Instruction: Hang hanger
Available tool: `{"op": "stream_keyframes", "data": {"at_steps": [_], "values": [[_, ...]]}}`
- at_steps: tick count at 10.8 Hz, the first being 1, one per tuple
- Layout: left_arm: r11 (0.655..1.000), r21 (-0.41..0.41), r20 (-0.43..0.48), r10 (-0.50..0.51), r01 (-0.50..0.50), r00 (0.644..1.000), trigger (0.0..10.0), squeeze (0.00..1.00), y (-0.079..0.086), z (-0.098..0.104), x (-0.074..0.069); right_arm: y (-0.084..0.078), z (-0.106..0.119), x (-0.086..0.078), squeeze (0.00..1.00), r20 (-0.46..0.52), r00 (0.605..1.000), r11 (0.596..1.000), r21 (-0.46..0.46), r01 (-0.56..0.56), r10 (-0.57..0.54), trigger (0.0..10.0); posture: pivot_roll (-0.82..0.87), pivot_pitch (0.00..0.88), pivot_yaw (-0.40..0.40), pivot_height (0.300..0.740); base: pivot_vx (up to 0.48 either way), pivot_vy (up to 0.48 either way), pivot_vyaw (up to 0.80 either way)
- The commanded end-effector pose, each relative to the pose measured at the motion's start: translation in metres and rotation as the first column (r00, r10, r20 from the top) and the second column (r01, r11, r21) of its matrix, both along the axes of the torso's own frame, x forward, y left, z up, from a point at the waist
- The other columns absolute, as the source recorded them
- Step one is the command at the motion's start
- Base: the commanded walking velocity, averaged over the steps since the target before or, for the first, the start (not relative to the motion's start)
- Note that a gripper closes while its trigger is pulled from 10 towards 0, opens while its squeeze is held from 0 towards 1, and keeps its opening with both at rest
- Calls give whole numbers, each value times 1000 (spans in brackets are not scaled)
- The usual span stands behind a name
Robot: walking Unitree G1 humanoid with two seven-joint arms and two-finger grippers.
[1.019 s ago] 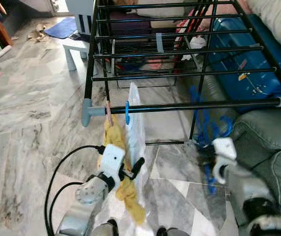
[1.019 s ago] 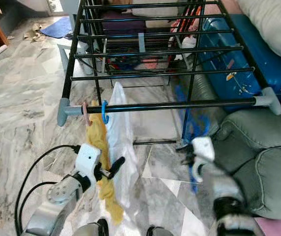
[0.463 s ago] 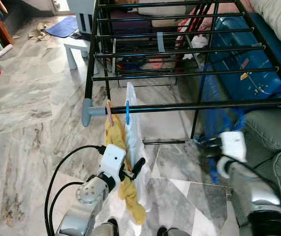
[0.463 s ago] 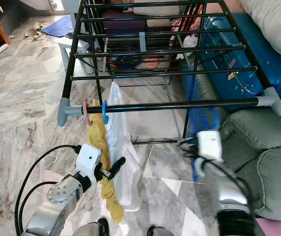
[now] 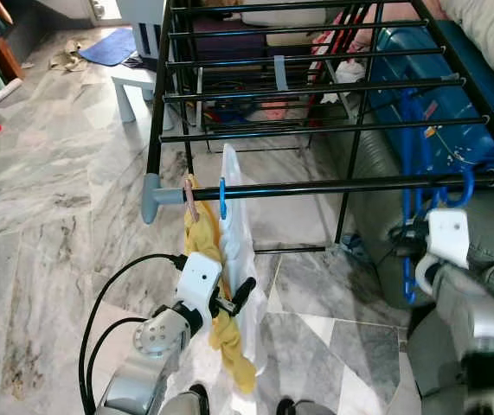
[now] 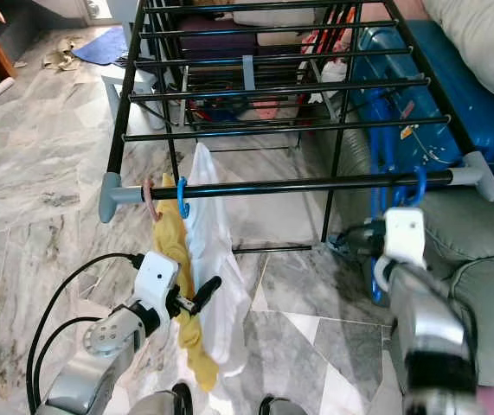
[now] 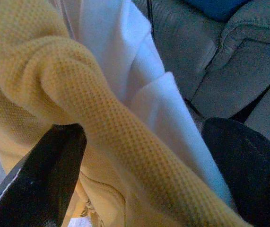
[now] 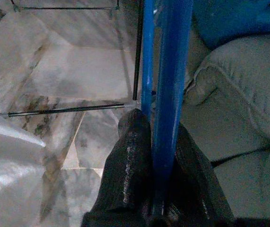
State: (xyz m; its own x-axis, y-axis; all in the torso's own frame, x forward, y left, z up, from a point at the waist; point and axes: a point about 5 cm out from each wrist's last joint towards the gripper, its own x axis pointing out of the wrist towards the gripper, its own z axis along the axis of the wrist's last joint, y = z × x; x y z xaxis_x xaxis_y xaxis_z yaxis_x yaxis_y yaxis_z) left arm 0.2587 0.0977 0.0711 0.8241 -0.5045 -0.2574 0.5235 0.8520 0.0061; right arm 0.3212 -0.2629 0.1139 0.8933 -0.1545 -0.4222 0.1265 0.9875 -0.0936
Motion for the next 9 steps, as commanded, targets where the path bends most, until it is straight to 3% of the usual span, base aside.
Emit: {"op": "stream_keyframes", "data": {"at_steps": [1,5,7,9], "values": [[1000,24,-15,3,-3,1000,10000,0,2,-4,-1,-6,5,5,0,-16,1000,1000,11,-8,9,10000,-33,163,8,740,0,0,0],[999,32,-15,18,-17,1000,10000,0,4,-4,-1,5,1,28,0,-115,988,990,111,-90,102,10000,-16,162,-11,740,0,0,0],[999,38,-20,27,-26,999,10000,0,6,-5,-3,17,-6,32,0,-147,978,981,145,-129,150,10000,-2,166,-20,740,0,0,0],[999,43,-23,24,-23,999,10000,0,6,-5,-4,17,-4,35,0,-147,976,978,154,-138,160,10000,-3,166,-23,740,0,0,0]]}}
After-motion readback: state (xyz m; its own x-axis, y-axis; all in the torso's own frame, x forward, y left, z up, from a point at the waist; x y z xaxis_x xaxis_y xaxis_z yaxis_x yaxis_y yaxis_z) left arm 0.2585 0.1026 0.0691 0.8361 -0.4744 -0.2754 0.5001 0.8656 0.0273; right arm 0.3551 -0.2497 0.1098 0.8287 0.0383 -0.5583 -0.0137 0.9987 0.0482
